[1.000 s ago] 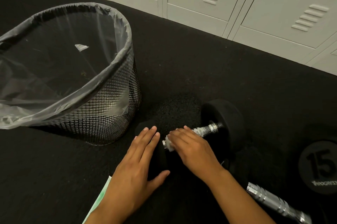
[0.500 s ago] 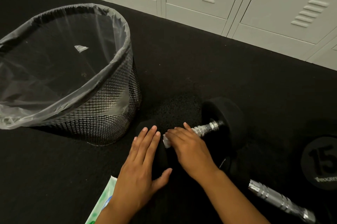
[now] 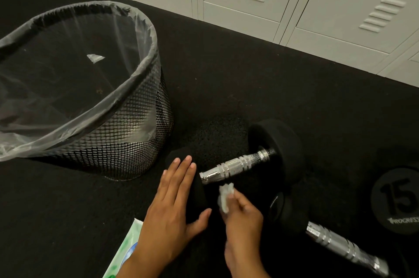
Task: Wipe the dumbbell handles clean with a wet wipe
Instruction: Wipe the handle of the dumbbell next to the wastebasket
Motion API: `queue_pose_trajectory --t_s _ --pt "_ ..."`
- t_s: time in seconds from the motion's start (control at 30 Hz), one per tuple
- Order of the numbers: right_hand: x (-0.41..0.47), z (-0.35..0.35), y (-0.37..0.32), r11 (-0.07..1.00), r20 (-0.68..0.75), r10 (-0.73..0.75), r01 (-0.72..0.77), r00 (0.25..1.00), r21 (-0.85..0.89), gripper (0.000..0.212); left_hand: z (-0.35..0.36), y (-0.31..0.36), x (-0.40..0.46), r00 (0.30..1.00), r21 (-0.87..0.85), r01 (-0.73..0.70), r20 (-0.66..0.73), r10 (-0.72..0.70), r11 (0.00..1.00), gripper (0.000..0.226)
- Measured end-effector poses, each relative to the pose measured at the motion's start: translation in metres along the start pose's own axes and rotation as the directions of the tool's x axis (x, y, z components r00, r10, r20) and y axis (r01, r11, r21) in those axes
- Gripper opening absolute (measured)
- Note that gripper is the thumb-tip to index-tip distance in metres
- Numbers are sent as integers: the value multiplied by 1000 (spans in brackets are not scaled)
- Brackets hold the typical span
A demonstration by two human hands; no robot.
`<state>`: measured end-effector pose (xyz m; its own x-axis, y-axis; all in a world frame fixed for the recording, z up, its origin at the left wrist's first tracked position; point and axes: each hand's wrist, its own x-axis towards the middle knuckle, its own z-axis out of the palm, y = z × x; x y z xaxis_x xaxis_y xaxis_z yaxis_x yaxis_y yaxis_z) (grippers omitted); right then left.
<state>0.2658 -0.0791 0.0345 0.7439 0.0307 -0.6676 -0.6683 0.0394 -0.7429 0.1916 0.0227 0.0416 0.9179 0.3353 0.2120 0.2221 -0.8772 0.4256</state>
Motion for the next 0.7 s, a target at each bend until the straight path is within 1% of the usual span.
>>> queue_pose_trajectory --t_s 0.03,0.07,0.1,0.13,0.2,0.23,0.3,0.47,0.63,0.7 --pt "4 8 -3 963 32 177 -180 984 200 19 0 0 0 1000 -2 0 2 0 1000 82" --pt "9 14 -7 897 89 276 -289 957 333 18 0 0 0 1000 -3 1 3 -1 1000 81" --pt "16 20 -10 843 134 331 -356 934 402 18 0 1 0 1000 -4 2 3 -2 1000 81" --pt "22 25 -13 804 174 369 -407 913 434 21 -1 1 0 1000 -3 3 1 -3 1000 81" --pt "33 30 -14 750 265 396 -476 879 459 29 -1 0 1 1000 1 6 0 -6 1000 82" --pt "35 32 -15 732 306 397 -499 866 463 32 -1 0 1 1000 1 7 1 -7 1000 82" --pt "36 31 -13 732 353 384 -514 853 447 37 -2 1 1 1000 -1 9 2 -9 1000 82" --pt "43 7 -15 775 422 357 -516 833 365 25 -2 0 1 1000 -13 -9 11 9 1000 84" --pt "51 20 -12 703 446 329 -531 833 474 33 -3 -3 1 1000 -8 -8 8 8 1000 83" --pt "48 26 -8 706 471 318 -537 823 462 33 -3 -2 1 1000 -16 -7 4 7 1000 83"
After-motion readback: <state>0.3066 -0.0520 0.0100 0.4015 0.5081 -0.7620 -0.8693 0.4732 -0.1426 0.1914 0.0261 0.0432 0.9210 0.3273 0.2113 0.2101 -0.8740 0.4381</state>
